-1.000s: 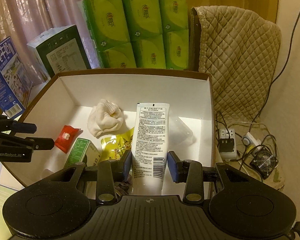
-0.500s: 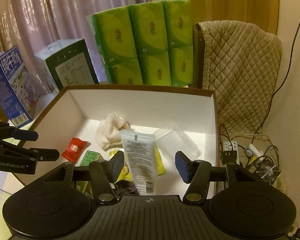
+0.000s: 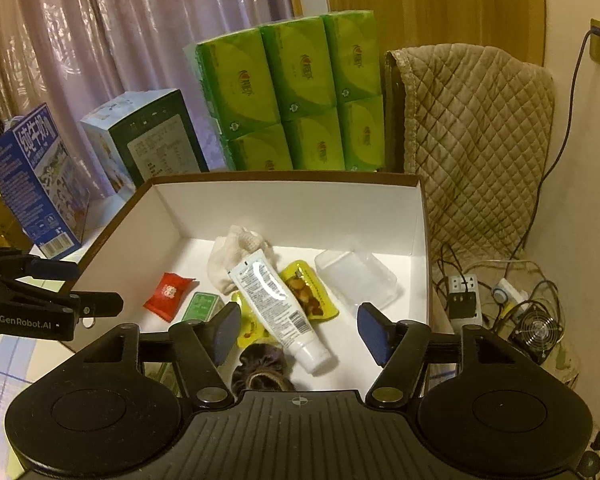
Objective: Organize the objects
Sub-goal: 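Open the left tool to drop the packet while the right tool releases the tube into the box, then withdraw both tools from the box back toward the table items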
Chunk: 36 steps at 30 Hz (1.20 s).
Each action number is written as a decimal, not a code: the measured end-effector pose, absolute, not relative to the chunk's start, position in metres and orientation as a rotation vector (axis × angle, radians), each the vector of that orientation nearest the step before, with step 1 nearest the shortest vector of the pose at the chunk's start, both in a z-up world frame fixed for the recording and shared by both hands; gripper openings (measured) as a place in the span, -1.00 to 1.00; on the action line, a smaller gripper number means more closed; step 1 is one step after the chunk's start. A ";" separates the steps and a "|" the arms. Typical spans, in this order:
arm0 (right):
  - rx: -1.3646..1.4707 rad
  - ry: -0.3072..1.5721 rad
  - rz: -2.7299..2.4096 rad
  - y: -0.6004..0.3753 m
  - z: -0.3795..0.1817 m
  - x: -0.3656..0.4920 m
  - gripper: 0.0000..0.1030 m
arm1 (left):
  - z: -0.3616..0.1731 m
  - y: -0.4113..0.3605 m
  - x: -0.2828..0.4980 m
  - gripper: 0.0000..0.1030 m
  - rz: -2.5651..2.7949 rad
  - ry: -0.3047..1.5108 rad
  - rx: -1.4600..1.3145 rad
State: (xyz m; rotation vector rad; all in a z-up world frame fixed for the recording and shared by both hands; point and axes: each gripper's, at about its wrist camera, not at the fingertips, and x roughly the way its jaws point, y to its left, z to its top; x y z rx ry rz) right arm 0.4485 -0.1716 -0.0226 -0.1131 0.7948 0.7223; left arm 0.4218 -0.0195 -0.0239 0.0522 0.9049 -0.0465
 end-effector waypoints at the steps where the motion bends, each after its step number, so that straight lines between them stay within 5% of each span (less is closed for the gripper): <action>1: -0.111 0.795 0.722 -0.172 -0.022 0.446 0.20 | -0.023 -0.019 0.419 0.50 -0.043 0.903 0.048; 36: -0.070 0.859 0.791 -0.189 -0.010 0.305 0.23 | 0.002 0.000 0.252 0.63 -0.017 0.877 -0.057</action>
